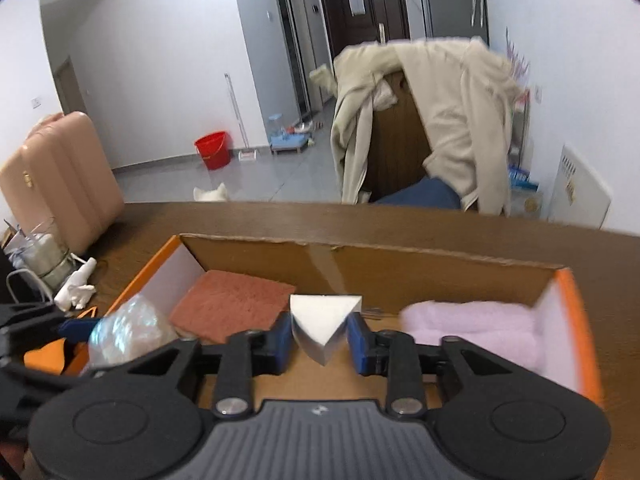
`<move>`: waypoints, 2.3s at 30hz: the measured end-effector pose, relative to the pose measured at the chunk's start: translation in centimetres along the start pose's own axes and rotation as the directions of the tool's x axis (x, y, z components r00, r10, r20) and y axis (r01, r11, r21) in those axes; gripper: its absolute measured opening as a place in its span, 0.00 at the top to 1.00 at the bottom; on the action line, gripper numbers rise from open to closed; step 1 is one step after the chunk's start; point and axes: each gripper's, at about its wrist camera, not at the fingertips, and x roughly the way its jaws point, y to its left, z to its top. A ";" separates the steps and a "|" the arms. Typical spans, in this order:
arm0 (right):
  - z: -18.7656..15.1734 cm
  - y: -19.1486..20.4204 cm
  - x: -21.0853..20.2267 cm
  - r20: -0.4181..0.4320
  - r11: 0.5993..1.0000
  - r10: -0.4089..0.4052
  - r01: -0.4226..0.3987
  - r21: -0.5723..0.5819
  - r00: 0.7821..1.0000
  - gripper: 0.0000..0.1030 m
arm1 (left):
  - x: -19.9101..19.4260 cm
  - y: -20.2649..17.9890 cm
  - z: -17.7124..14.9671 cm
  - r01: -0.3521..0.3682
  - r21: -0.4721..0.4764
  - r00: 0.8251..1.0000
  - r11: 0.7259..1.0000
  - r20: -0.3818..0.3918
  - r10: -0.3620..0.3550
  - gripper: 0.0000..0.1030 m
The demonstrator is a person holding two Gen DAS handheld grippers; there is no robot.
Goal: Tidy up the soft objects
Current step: 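Open the left gripper over the box while the right gripper releases the triangle sponge there, then grasp the white foam cylinder with the left gripper while the right gripper grasps the white crumpled cloth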
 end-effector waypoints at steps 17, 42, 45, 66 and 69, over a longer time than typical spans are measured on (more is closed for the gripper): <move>-2.3 1.3 -16.6 0.205 0.995 0.003 0.017 -0.096 0.979 0.47 | -15.5 -0.7 -1.7 0.013 -0.023 0.970 1.000 0.244 -0.007 0.22; -29.4 10.3 -27.5 0.108 0.994 0.110 -0.107 -0.029 0.988 0.28 | -27.1 -1.8 -24.2 -0.003 -0.191 0.974 0.982 0.220 0.046 0.09; -29.2 12.3 -26.1 0.102 0.993 0.107 -0.103 -0.050 0.989 0.29 | -25.2 -1.6 -22.5 0.040 -0.167 0.976 0.985 0.218 -0.002 0.09; -25.7 19.0 -16.4 0.044 0.986 -0.066 0.072 -0.149 0.997 0.73 | -13.8 0.5 -18.4 0.200 -0.129 0.975 0.971 0.127 -0.184 0.70; -26.1 19.0 -16.8 0.055 0.982 -0.059 0.068 -0.177 0.997 0.78 | -13.6 0.3 -18.5 0.195 -0.117 0.975 0.974 0.129 -0.180 0.70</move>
